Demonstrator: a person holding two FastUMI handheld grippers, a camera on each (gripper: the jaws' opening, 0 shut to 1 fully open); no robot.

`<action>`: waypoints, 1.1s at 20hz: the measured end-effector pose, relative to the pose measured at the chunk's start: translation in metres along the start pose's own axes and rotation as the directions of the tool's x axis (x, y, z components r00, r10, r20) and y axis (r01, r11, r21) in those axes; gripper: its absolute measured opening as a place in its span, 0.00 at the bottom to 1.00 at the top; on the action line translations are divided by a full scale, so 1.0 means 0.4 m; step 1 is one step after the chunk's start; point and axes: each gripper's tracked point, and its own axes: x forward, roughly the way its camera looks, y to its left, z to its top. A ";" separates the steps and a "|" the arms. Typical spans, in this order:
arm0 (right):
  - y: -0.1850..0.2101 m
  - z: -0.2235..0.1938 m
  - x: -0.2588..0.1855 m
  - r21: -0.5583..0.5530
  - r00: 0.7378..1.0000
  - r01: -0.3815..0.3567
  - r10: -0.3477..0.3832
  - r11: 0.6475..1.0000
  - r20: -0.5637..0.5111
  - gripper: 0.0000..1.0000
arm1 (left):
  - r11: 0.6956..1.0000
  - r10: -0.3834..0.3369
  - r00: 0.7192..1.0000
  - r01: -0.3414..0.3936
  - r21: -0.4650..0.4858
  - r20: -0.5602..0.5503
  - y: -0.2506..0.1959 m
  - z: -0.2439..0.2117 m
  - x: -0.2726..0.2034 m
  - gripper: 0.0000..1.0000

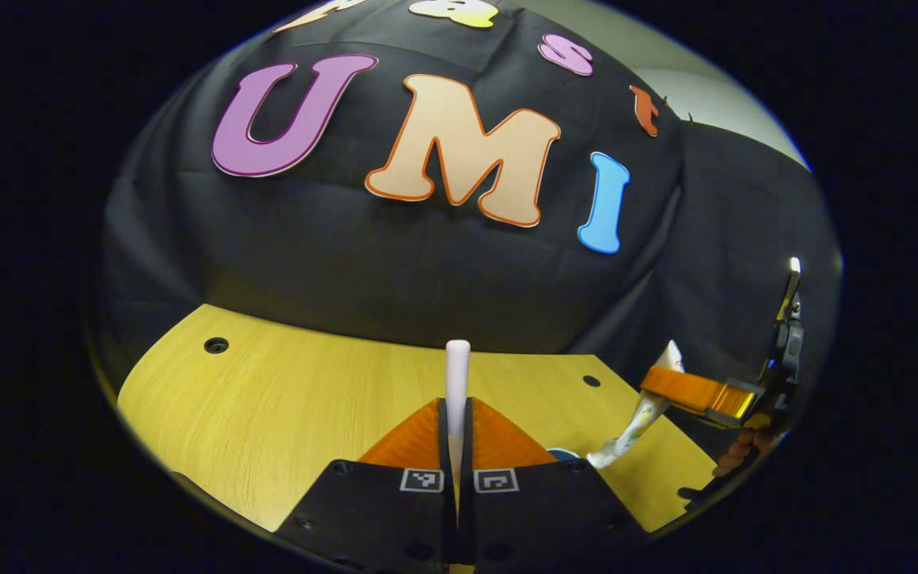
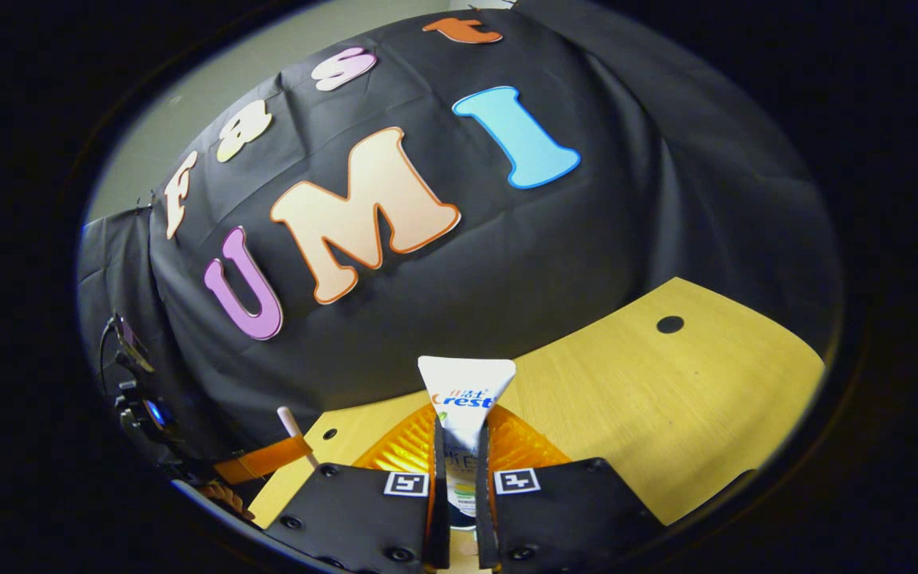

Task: Put the toothbrush and toothpaste on the desktop into the cup, then pick up the cup and place it on the coaster on the desktop.

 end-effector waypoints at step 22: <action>-0.023 -0.058 -0.071 0.003 0.996 0.060 -0.060 0.998 0.060 0.97 | 0.966 -0.246 0.948 0.256 -0.024 0.201 -0.130 0.064 0.069 0.00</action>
